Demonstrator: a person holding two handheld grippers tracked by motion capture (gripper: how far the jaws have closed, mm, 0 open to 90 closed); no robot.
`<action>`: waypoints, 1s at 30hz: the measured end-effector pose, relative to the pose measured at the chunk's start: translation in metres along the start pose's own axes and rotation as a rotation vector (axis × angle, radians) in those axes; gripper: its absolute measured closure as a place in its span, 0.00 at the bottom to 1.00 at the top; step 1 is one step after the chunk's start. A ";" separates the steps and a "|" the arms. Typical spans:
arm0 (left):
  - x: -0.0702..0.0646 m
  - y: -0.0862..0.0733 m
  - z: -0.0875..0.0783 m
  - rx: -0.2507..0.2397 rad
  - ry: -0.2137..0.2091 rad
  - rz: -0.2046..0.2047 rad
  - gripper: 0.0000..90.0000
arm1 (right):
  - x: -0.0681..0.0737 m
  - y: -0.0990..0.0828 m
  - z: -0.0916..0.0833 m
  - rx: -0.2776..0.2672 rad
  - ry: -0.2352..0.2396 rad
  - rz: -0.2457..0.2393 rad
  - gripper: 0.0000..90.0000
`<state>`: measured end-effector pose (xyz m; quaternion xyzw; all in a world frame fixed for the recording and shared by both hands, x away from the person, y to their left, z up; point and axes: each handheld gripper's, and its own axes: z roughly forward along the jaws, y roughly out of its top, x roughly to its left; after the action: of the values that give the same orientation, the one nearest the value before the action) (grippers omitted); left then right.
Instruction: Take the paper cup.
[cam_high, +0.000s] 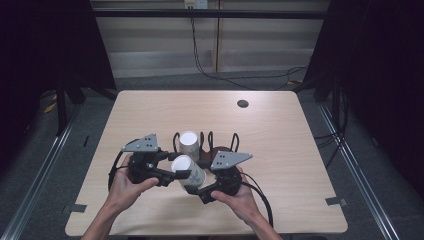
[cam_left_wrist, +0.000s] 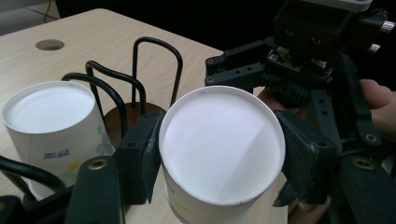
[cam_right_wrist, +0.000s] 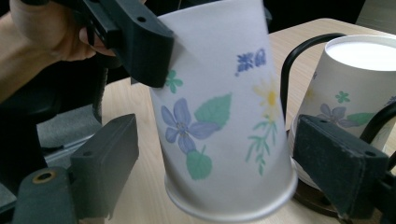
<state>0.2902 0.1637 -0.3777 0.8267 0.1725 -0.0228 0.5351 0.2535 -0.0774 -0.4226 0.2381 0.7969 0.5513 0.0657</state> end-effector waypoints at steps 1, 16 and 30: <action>-0.001 0.000 0.001 -0.002 -0.004 -0.001 0.40 | 0.000 0.000 0.001 0.001 0.002 0.000 0.16; -0.003 0.003 -0.002 -0.009 -0.039 -0.013 0.40 | -0.002 -0.009 0.004 -0.022 0.027 -0.017 0.24; 0.001 -0.001 0.000 -0.002 -0.054 -0.039 0.39 | -0.001 -0.010 0.004 0.005 0.036 -0.024 0.31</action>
<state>0.2912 0.1641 -0.3786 0.8216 0.1742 -0.0556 0.5399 0.2524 -0.0770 -0.4331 0.2187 0.8020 0.5529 0.0575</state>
